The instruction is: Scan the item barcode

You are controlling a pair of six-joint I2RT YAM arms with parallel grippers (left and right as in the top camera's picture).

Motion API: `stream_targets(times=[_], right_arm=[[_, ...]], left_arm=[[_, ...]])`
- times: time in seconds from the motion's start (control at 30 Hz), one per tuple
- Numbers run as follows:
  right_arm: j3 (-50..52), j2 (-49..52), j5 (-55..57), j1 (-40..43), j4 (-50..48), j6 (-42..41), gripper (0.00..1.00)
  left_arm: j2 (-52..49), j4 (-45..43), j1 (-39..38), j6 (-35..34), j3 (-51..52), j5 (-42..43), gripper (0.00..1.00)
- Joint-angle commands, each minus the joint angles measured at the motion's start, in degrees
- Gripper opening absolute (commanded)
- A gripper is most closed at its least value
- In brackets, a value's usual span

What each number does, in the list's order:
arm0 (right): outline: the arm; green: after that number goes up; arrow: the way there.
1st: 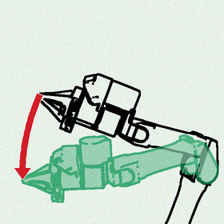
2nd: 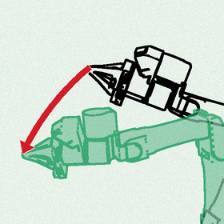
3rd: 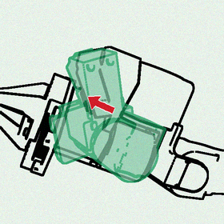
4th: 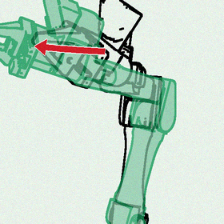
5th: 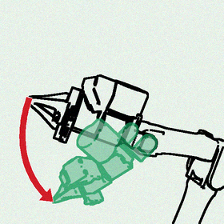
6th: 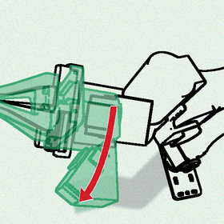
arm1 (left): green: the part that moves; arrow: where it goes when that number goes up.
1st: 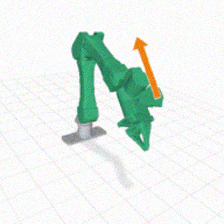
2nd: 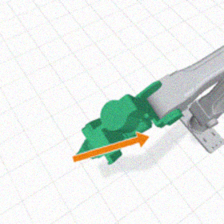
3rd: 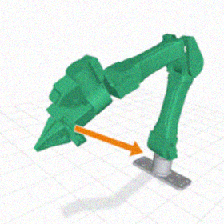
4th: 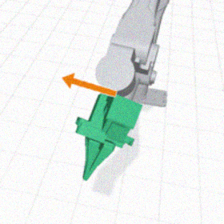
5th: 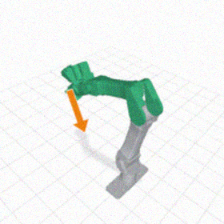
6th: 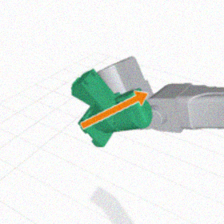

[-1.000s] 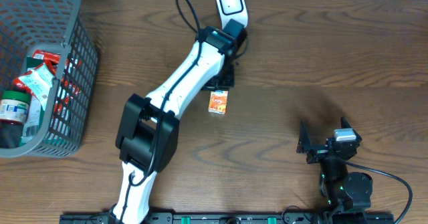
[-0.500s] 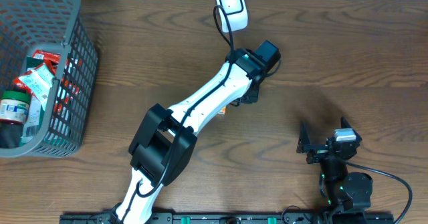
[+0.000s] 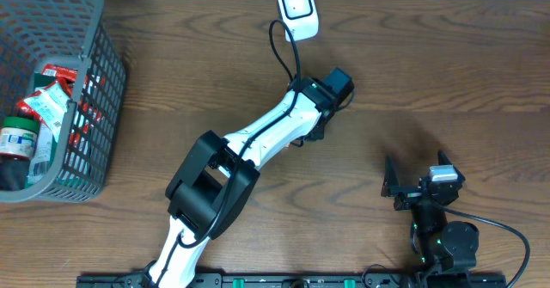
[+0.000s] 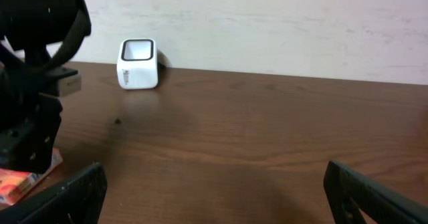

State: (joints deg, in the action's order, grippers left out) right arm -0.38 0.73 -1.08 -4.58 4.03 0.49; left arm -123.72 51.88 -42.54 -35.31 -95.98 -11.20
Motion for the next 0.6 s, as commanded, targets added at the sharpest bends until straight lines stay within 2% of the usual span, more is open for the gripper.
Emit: stream_targets(times=[0.0, 0.57], right_arm=[[0.09, -0.09, 0.13, -0.35, 0.22, 0.44, 0.99], [0.09, -0.09, 0.13, -0.35, 0.22, 0.44, 0.99]], left_arm=[[-0.52, -1.62, -0.24, -0.98, 1.31, -1.57, 0.36], [-0.59, -4.90, -0.31, -1.01, 3.54, -4.98, 0.36]])
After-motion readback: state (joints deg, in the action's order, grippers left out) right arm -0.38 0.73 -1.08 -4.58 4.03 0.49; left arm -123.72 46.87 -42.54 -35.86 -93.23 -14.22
